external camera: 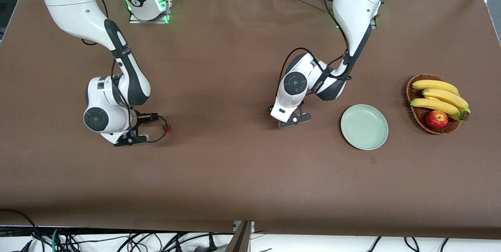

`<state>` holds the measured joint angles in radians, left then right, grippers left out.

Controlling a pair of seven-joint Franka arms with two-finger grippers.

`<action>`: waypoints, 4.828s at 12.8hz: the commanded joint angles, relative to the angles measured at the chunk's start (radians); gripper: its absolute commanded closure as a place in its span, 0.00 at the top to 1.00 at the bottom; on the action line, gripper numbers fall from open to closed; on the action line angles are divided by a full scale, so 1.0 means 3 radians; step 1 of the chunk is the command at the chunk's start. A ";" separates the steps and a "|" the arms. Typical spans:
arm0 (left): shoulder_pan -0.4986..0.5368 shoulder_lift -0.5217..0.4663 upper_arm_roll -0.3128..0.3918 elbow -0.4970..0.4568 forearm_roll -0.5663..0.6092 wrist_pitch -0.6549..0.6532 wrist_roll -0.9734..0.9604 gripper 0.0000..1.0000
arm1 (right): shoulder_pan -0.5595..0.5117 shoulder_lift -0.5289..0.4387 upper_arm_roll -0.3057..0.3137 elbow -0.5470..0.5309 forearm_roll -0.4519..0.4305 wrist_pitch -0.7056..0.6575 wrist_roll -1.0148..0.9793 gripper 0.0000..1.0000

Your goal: Collect all strawberries into plate

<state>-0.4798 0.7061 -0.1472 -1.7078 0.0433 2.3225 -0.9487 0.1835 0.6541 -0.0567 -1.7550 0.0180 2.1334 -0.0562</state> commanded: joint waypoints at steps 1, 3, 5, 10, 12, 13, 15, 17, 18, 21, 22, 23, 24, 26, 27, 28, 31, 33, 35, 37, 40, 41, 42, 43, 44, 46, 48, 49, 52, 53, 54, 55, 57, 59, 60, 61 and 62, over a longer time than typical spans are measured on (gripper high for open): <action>-0.0032 -0.0017 0.0030 0.0012 0.0096 -0.0046 -0.0054 0.17 | -0.0013 -0.0120 -0.0005 -0.0138 0.0058 0.0007 -0.0048 0.27; -0.0006 -0.0058 0.0035 0.0022 0.0096 -0.0127 -0.0034 0.16 | -0.0013 -0.0125 -0.0005 -0.0138 0.0058 -0.0009 -0.0048 0.19; 0.0044 -0.0226 0.0066 0.0063 0.0101 -0.0448 0.0083 0.16 | -0.0013 -0.0120 -0.0005 -0.0148 0.0058 -0.0054 -0.0048 0.03; 0.0632 -0.0635 0.0066 0.0073 0.0101 -0.1180 0.1201 0.17 | -0.0008 -0.0247 0.0330 -0.0051 0.0058 -0.0065 0.0089 0.00; 0.0892 -0.0697 0.0066 0.0068 0.0106 -0.1288 0.1692 0.19 | -0.0003 -0.0217 0.0698 0.0086 0.0052 -0.0045 0.0466 0.03; 0.1020 -0.0697 0.0066 0.0068 0.0106 -0.1309 0.1953 0.21 | 0.0027 -0.0186 0.0827 0.0163 0.0063 -0.0019 0.0792 0.02; 0.1245 -0.0677 0.0066 0.0043 0.0106 -0.1304 0.2302 0.24 | 0.0175 -0.0028 0.1128 0.0398 0.0058 0.0077 0.1564 0.03; 0.1450 -0.0611 0.0066 0.0022 0.0111 -0.1294 0.2598 0.24 | 0.0578 0.0242 0.1191 0.0750 0.0037 0.0444 0.2392 0.03; 0.1557 -0.0585 0.0066 0.0022 0.0111 -0.1274 0.2787 0.25 | 0.0808 0.0426 0.1181 0.0934 0.0017 0.0664 0.2725 0.03; 0.1701 -0.0427 0.0061 -0.0049 0.0111 -0.1121 0.3085 0.25 | 0.1274 0.0942 0.1135 0.1385 0.0001 0.1431 0.3565 0.07; 0.1702 -0.0416 0.0066 -0.0166 0.0111 -0.0953 0.3086 0.25 | 0.1402 0.1091 0.1125 0.1523 -0.0014 0.1620 0.3689 0.08; 0.1712 -0.0416 0.0066 -0.0314 0.0111 -0.0749 0.3116 0.25 | 0.1530 0.1244 0.1084 0.1686 -0.0059 0.1739 0.3756 0.08; 0.1747 -0.0411 0.0066 -0.0371 0.0111 -0.0620 0.3172 0.26 | 0.1652 0.1382 0.1018 0.1865 -0.0065 0.1770 0.3827 0.08; 0.1763 -0.0385 0.0061 -0.0372 0.0111 -0.0599 0.3198 0.46 | 0.1842 0.1593 0.0910 0.2131 -0.0075 0.1776 0.4006 0.09; 0.1763 -0.0380 0.0061 -0.0367 0.0106 -0.0593 0.3198 0.97 | 0.1863 0.1593 0.0880 0.2148 -0.0075 0.1776 0.4037 0.34; 0.1763 -0.0400 0.0061 -0.0361 0.0106 -0.0614 0.3198 1.00 | 0.1858 0.1573 0.0864 0.2148 -0.0101 0.1771 0.4027 0.98; 0.1727 -0.0650 0.0015 -0.0285 0.0096 -0.0828 0.3152 1.00 | 0.1660 0.1329 0.0854 0.2148 -0.0132 0.1415 0.3946 1.00; 0.1707 -0.0799 -0.0107 -0.0208 0.0055 -0.1037 0.3142 1.00 | 0.1455 0.1058 0.0864 0.2143 -0.0213 0.0822 0.3519 1.00; 0.1707 -0.0845 -0.0372 -0.0223 0.0045 -0.1110 0.2934 1.00 | 0.1236 0.0828 0.0869 0.2056 -0.0249 0.0321 0.2931 1.00; 0.1681 -0.0779 -0.0643 -0.0218 0.0050 -0.1069 0.2261 1.00 | 0.1021 0.0603 0.0864 0.1802 -0.0254 0.0054 0.2378 1.00; 0.1345 -0.0626 -0.0747 -0.0203 0.0050 -0.0753 0.1533 1.00 | 0.0770 0.0296 0.0706 0.1286 -0.0254 -0.0080 0.1800 1.00; 0.1207 -0.0580 -0.0742 -0.0203 0.0060 -0.0620 0.1329 1.00 | 0.0703 0.0188 0.0624 0.1117 -0.0254 -0.0116 0.1585 1.00; 0.1094 -0.0473 -0.0742 -0.0208 0.0065 -0.0467 0.1119 1.00 | 0.0611 0.0086 0.0563 0.0953 -0.0254 -0.0137 0.1279 1.00; 0.0972 -0.0376 -0.0732 -0.0208 0.0091 -0.0324 0.0894 1.00 | 0.0530 0.0009 0.0517 0.0794 -0.0254 -0.0162 0.0958 1.00; 0.0874 -0.0279 -0.0726 -0.0208 0.0106 -0.0196 0.0700 1.00 | 0.0483 -0.0037 0.0435 0.0656 -0.0254 -0.0162 0.0691 1.00; 0.0776 -0.0140 -0.0701 -0.0223 0.0127 -0.0031 0.0534 1.00 | 0.0462 -0.0053 0.0266 0.0527 -0.0249 -0.0162 0.0444 1.00; 0.0771 -0.0099 -0.0696 -0.0218 0.0315 -0.0021 0.0519 1.00 | 0.0417 -0.0038 0.0184 0.0471 -0.0249 -0.0127 0.0265 1.00; 0.0766 -0.0084 -0.0701 -0.0213 0.0382 -0.0016 0.0519 1.00 | 0.0381 -0.0012 0.0143 0.0425 -0.0249 -0.0051 0.0137 1.00; 0.0766 0.0018 -0.0706 -0.0193 0.0520 0.0173 0.0519 1.00 | 0.0340 -0.0007 0.0143 0.0190 -0.0203 0.0318 0.0008 1.00; 0.0761 0.0024 -0.0706 -0.0203 0.0520 0.0174 0.0514 0.96 | 0.0334 0.0003 0.0143 0.0144 -0.0198 0.0399 0.0013 1.00; 0.0766 0.0024 -0.0706 -0.0218 0.0525 0.0174 0.0519 0.92 | 0.0334 0.0013 0.0143 0.0108 -0.0193 0.0461 0.0018 1.00; 0.0766 0.0024 -0.0706 -0.0223 0.0526 0.0174 0.0519 0.73 | 0.0334 0.0024 0.0143 0.0082 -0.0193 0.0497 0.0039 1.00; 0.0761 0.0019 -0.0706 -0.0218 0.0520 0.0169 0.0509 0.39 | 0.0334 0.0044 0.0143 0.0072 -0.0122 0.0518 0.0049 0.97; 0.0771 -0.0002 -0.0706 -0.0213 0.0525 0.0138 0.0514 0.16 | 0.0334 0.0044 0.0143 0.0072 -0.0096 0.0513 0.0054 0.49; 0.0786 -0.0032 -0.0711 -0.0208 0.0526 0.0118 0.0524 0.10 | 0.0334 0.0049 0.0143 0.0072 -0.0096 0.0518 0.0054 0.35; 0.0817 -0.0118 -0.0711 -0.0208 0.0526 0.0036 0.0539 0.10 | 0.0334 0.0049 0.0143 0.0072 -0.0096 0.0518 0.0054 0.22; 0.0868 -0.0215 -0.0706 -0.0183 0.0526 -0.0177 0.0590 0.10 | 0.0334 0.0049 0.0143 0.0072 -0.0096 0.0518 0.0039 0.11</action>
<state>-0.2419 0.6992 -0.3581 -1.7686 0.1667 2.3513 -0.7756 0.2891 0.6845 -0.0184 -1.7113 -0.0279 2.2739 -0.0296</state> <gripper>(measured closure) 0.683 0.396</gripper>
